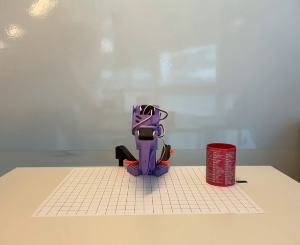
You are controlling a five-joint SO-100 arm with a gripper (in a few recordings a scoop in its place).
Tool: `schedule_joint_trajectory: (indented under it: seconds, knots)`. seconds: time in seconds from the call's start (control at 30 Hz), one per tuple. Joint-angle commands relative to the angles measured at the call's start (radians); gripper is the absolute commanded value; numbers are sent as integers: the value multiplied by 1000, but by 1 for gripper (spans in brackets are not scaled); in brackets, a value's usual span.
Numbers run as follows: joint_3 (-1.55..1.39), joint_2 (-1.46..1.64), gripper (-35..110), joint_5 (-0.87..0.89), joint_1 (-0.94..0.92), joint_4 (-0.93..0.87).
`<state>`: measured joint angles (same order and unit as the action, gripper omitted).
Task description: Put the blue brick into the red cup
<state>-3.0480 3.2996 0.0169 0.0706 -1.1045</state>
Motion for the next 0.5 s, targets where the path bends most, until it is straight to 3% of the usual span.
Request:
schedule_joint_trajectory:
  seconds: [0.0, 0.47]
  knots:
    - [9, 2, -1, 35, -14, -29]
    - [23, 2, 0, 109, -40, -92]
